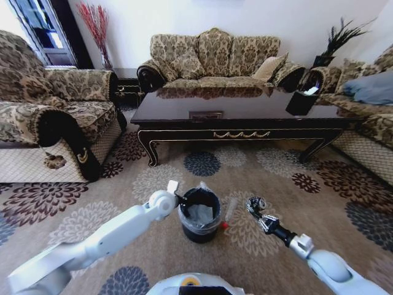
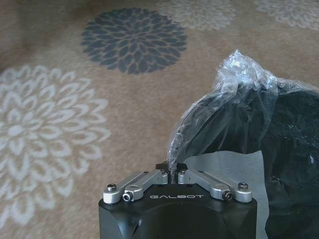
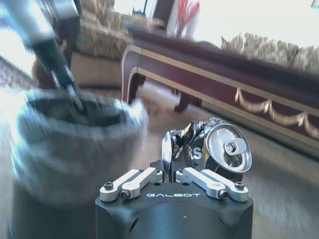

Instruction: Move to the front of the table and pick up the trash from the floor, then place it into the trash bin.

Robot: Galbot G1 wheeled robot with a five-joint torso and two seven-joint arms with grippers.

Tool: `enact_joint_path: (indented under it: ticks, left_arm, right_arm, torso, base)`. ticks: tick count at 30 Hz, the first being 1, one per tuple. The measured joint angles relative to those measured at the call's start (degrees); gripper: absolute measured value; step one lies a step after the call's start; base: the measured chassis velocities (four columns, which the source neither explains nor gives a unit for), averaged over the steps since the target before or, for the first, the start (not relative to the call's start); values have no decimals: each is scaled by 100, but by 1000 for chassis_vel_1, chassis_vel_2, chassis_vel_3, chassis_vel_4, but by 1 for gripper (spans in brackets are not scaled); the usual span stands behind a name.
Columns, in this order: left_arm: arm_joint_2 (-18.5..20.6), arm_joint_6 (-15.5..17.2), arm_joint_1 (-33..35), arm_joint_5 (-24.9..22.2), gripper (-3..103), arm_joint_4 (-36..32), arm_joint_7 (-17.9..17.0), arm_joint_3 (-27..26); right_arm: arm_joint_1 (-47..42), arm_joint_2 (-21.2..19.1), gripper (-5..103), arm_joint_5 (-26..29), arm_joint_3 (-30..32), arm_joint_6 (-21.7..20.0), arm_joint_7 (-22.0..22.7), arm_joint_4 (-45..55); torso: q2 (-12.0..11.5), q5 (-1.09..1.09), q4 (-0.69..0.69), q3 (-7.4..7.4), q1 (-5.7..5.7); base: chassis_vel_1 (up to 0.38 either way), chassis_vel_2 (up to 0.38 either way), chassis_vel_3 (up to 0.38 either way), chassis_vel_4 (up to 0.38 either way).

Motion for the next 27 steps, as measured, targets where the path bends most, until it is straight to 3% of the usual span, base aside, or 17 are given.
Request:
enact_joint_path:
  ticks: [11, 19, 27]
  left_arm:
    - [-661, 0, -609, -248, 4, 446, -190, 494]
    - [-965, 0, -873, -419, 4, 494, -298, 774]
    - [-1185, 0, -958, -608, 4, 267, -461, 998]
  right_arm:
    - [-947, 243, 6, 230, 681, -183, -41, 1682]
    - [-938, 312, 6, 111, 453, -332, -55, 2037]
    - [-689, 362, 6, -55, 92, -411, -43, 1785]
  torso:
    - [0, 0, 1, 0, 0]
    - [0, 0, 2, 0, 0]
    - [0, 1, 1, 0, 0]
  base:
    - [0, 0, 0, 0]
    - [0, 0, 0, 0]
    - [0, 0, 0, 0]
